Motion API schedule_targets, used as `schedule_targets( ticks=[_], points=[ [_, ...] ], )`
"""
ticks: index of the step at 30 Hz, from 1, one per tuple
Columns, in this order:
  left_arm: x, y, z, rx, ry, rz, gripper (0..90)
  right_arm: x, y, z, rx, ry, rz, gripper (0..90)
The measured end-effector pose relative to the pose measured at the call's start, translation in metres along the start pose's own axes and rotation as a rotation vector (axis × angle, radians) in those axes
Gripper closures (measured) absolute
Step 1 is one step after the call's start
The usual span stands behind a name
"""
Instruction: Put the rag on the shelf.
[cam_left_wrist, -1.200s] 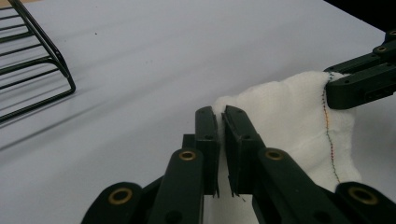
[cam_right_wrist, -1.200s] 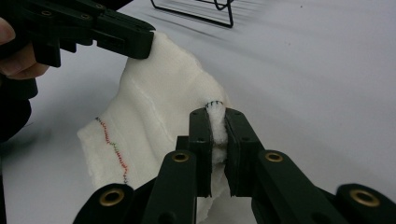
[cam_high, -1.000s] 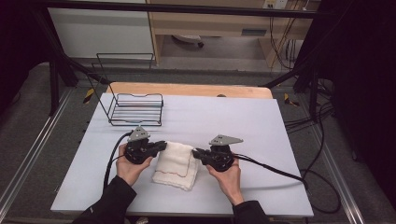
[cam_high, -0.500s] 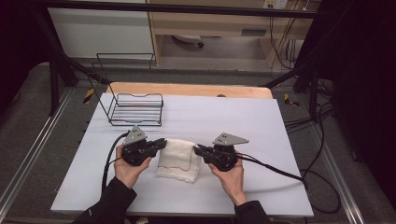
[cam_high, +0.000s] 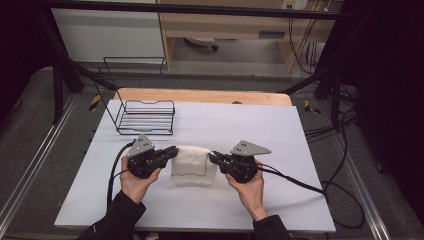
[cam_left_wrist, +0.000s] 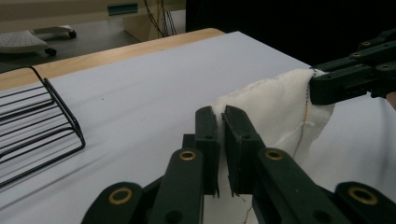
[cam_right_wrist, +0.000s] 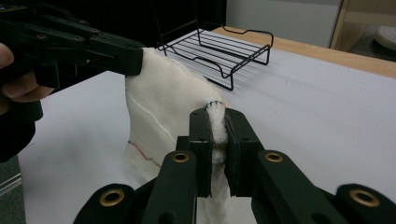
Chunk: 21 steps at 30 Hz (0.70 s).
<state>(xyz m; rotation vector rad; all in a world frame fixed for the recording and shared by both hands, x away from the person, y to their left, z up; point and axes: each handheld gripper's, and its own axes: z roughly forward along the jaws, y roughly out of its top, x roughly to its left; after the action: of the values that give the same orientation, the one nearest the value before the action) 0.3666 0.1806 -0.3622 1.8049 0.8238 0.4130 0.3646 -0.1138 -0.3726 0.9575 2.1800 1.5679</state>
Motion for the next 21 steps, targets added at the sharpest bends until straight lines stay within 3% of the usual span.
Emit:
schedule_targets(
  ticks=[21],
  points=[
    [0.001, 0.018, -0.027, -0.121, 0.026, -0.004, 83.9, 0.018, 0.028, -0.006, -0.106, -0.011, -0.08, 82.7]
  ],
)
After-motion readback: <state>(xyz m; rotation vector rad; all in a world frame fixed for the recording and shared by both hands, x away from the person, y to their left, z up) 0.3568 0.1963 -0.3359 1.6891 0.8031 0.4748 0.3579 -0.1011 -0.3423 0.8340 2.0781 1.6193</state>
